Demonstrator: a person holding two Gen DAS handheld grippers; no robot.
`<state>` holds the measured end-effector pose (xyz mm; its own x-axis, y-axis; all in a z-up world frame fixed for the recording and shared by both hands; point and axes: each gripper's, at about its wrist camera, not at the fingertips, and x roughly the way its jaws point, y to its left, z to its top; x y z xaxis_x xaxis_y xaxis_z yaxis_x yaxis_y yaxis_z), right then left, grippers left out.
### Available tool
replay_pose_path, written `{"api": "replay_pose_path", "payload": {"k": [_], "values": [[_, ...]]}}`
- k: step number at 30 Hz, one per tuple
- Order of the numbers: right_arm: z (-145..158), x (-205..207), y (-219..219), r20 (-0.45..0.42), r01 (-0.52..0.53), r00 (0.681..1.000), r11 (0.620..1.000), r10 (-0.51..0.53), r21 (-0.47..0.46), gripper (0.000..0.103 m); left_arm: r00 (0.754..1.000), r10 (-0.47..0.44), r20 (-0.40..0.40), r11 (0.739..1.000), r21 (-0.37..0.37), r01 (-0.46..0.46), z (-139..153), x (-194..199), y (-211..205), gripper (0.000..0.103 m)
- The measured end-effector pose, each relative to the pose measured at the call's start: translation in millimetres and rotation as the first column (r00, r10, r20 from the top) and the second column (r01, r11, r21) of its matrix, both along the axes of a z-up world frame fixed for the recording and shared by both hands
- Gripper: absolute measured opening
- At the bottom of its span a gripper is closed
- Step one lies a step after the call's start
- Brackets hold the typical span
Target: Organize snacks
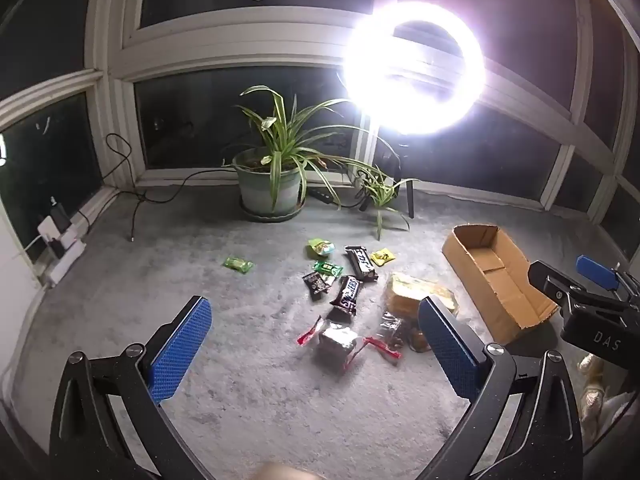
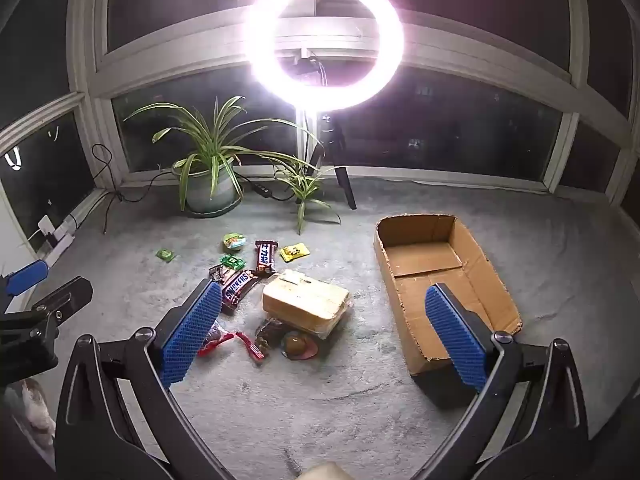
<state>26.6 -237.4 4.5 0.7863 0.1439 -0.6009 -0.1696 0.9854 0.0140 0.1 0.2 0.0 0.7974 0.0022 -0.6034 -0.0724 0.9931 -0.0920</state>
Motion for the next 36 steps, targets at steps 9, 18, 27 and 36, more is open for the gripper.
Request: {"api": "replay_pose_path", "payload": {"k": [9,18,27,36], "values": [[0,0,-1,-0.001,0.001,1.0,1.0,-0.001,0.002,0.103,1.0,-0.013,0.001,1.0,-0.006,0.013,-1,1,1,0.102],[0,-1,0,-0.003,0.001,1.0,1.0,-0.001,0.007,0.103,1.0,-0.023,0.016,1.0,-0.004,0.023,6,0,-7,0.102],[4,-3,2,0.003,-0.001,1.0,1.0,0.001,0.01,0.103,1.0,-0.024,0.018,1.0,-0.007,0.024,7,-1,-9,0.102],[6,-4,2,0.003,-0.001,1.0,1.0,0.001,0.013,0.103,1.0,-0.028,0.014,1.0,-0.012,0.028,7,-1,-9,0.102]]}}
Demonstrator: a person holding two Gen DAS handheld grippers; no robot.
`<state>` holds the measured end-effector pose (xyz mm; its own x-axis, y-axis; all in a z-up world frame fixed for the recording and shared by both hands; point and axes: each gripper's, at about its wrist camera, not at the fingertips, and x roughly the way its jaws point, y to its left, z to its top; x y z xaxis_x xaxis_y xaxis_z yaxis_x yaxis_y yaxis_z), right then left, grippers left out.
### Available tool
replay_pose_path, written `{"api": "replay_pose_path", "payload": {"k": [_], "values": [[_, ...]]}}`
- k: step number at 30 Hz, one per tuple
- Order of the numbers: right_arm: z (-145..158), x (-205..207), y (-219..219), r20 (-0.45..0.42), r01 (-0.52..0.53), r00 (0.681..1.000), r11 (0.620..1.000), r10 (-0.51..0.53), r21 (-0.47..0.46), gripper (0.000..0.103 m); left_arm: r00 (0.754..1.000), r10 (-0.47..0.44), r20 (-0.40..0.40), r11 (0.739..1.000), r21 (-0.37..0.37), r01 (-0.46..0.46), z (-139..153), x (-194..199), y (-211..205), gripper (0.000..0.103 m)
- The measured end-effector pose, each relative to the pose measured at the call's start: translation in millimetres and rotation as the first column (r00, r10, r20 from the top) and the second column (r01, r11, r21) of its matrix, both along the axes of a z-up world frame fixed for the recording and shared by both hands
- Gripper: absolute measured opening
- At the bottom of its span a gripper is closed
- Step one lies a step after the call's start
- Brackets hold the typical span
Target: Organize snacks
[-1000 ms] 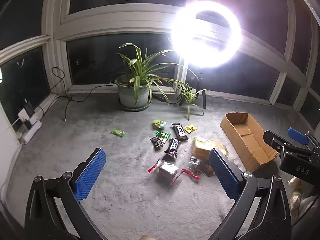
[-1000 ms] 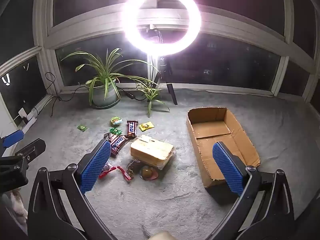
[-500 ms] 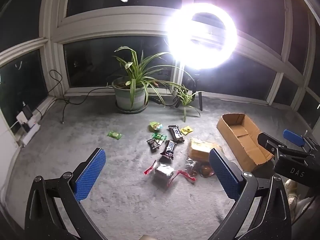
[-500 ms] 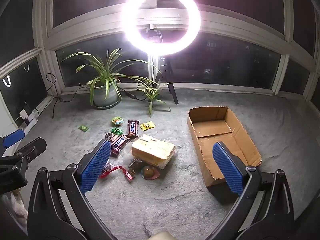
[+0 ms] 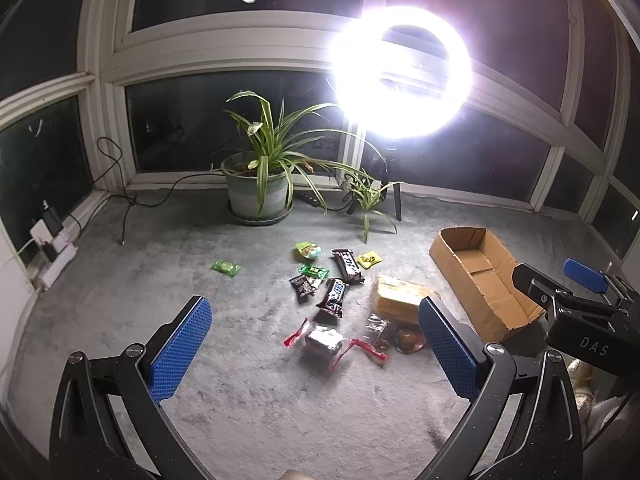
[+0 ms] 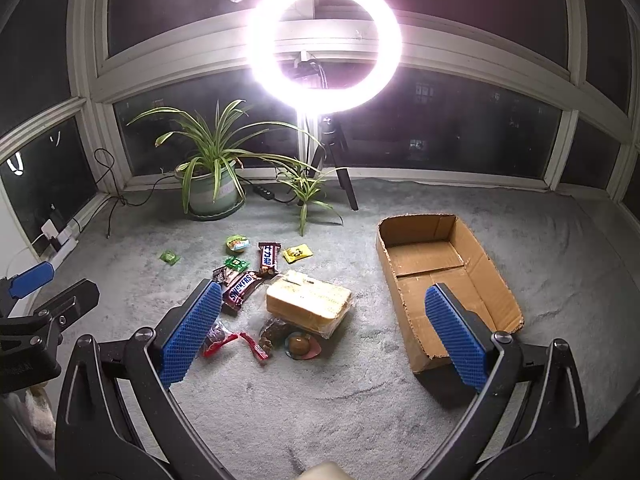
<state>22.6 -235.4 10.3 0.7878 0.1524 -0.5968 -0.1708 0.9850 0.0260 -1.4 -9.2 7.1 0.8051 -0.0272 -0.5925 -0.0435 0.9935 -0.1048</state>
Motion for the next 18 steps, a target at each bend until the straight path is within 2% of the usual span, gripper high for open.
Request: {"api": "replay_pose_path", "payload": {"k": [18], "values": [[1.2,-0.1,-0.6,0.0,-0.002,1.0,1.0,0.002,0.004,0.103,1.0,-0.01,0.008,1.0,0.0,0.01,0.6,0.2,-4.0,0.102]]}}
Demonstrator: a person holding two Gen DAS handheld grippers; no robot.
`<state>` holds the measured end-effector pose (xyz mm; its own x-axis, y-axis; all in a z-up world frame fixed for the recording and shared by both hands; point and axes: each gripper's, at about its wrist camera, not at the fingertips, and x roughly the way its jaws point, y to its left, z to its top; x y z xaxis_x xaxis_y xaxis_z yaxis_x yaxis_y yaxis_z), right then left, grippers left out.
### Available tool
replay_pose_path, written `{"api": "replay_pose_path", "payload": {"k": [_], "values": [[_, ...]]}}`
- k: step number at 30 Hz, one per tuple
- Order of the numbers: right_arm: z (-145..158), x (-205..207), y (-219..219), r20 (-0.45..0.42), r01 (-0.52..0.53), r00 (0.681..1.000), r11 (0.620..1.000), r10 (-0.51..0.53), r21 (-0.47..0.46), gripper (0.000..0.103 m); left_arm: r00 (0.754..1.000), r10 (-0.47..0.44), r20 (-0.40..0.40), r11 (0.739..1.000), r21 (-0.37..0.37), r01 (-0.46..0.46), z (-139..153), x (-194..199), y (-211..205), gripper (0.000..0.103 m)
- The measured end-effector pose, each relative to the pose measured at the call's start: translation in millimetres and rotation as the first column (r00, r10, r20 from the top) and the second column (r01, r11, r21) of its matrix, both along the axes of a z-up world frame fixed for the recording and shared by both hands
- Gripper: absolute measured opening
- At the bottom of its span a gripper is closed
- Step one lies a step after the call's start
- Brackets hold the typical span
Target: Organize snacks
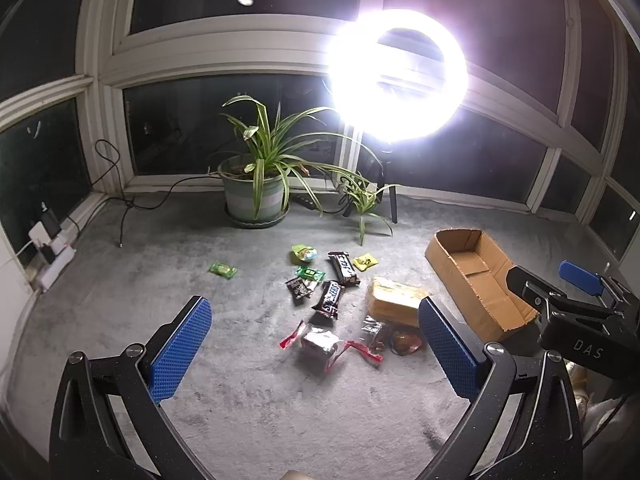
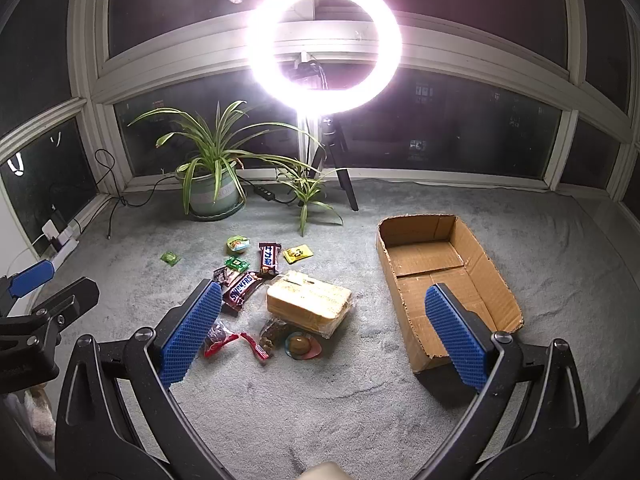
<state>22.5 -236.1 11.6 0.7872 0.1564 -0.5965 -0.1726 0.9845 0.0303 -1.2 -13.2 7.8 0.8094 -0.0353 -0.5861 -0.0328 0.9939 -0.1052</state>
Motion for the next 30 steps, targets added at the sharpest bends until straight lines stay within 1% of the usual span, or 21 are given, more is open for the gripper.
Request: {"api": "replay_pose_path", "payload": {"k": [30], "values": [[-1.4,0.4,3.3,-0.009,-0.001,1.0,1.0,0.001,0.002,0.103,1.0,-0.011,-0.007,1.0,-0.007,0.011,-1.6,1.8,-0.4,0.102]]}}
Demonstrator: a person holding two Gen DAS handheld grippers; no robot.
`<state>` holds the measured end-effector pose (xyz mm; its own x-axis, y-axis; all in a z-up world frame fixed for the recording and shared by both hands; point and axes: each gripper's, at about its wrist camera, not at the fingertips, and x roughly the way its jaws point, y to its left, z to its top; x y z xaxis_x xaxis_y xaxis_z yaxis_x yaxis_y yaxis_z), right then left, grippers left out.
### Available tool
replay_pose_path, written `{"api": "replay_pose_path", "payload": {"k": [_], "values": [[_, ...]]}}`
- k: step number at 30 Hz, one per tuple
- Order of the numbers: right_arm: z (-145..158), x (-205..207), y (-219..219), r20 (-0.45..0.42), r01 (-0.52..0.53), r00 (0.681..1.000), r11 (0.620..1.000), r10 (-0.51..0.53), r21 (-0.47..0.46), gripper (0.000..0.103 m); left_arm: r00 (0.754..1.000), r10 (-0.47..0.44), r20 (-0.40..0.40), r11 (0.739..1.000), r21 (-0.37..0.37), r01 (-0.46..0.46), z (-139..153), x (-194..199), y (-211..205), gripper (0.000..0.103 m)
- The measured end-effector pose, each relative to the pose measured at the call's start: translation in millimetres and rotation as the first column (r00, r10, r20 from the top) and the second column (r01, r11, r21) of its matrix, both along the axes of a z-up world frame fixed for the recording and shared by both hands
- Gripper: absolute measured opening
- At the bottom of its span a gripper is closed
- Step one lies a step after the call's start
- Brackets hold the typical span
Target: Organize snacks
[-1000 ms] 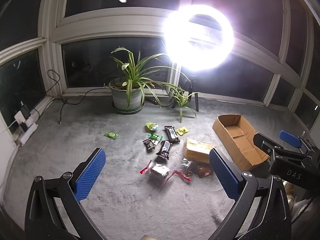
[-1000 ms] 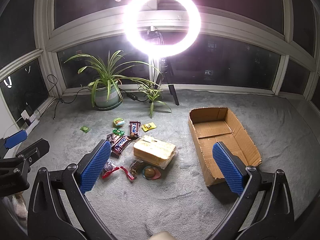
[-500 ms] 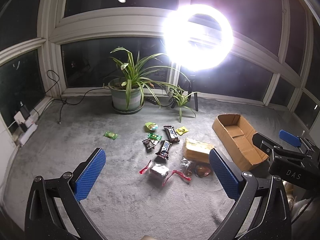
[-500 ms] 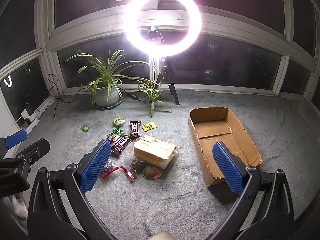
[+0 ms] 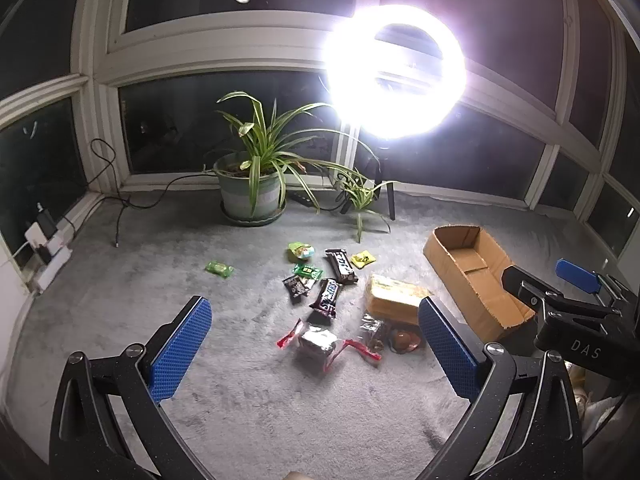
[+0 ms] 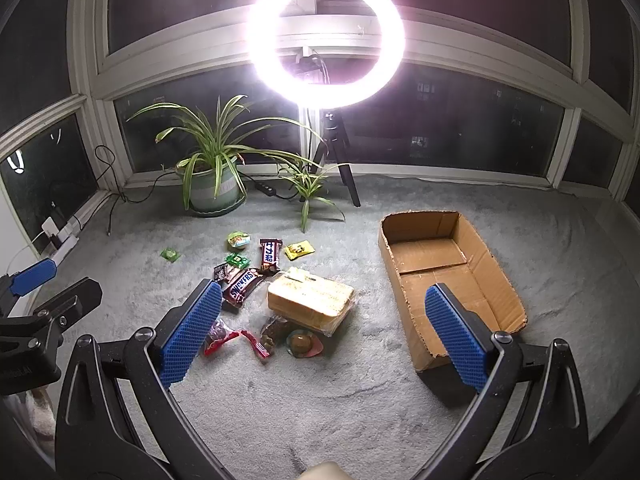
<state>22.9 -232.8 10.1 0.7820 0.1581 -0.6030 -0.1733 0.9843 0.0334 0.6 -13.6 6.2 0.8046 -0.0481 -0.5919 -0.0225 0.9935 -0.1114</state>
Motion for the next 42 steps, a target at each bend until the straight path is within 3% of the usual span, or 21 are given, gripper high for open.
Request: {"api": "replay_pose_path", "payload": {"k": [9,16,21,23,27,31,34,37,42], "values": [[-18,12,-4,-0.043,0.004,0.999,1.0,-0.003,0.018,0.103,0.999,-0.019,-0.026,1.0,-0.01,0.019,-9,6,3,0.102],[-52,27,-16,-0.135,-0.012,0.99,0.994,0.027,0.108,0.103,0.997,-0.053,-0.059,0.998,-0.03,0.052,-24,18,8,0.102],[-71,38,-22,-0.193,-0.027,0.979,0.981,0.064,0.19,0.103,0.991,-0.086,-0.101,0.994,-0.08,0.078,-43,27,16,0.094],[-80,47,-24,-0.227,-0.031,0.97,0.971,0.087,0.238,0.095,0.986,-0.11,-0.125,0.988,-0.118,0.095,-51,34,19,0.09],[-97,65,-26,-0.281,-0.018,0.955,0.959,0.1,0.281,0.09,0.978,-0.152,-0.142,0.976,-0.175,0.126,-60,49,22,0.079],[-110,84,-30,-0.337,-0.009,0.932,0.934,0.137,0.357,0.076,0.965,-0.212,-0.156,0.961,-0.211,0.178,-70,68,18,0.073],[-116,96,-31,-0.357,-0.001,0.922,0.924,0.149,0.383,0.075,0.949,-0.26,-0.177,0.94,-0.272,0.207,-81,86,16,0.064],[-126,109,-35,-0.399,0.041,0.907,0.912,0.138,0.408,0.075,0.932,-0.308,-0.191,0.911,-0.341,0.231,-90,101,13,0.061],[-141,127,-35,-0.468,0.112,0.878,0.906,0.103,0.409,0.074,0.911,-0.357,-0.208,0.895,-0.357,0.269,-105,124,0,0.06]]}}
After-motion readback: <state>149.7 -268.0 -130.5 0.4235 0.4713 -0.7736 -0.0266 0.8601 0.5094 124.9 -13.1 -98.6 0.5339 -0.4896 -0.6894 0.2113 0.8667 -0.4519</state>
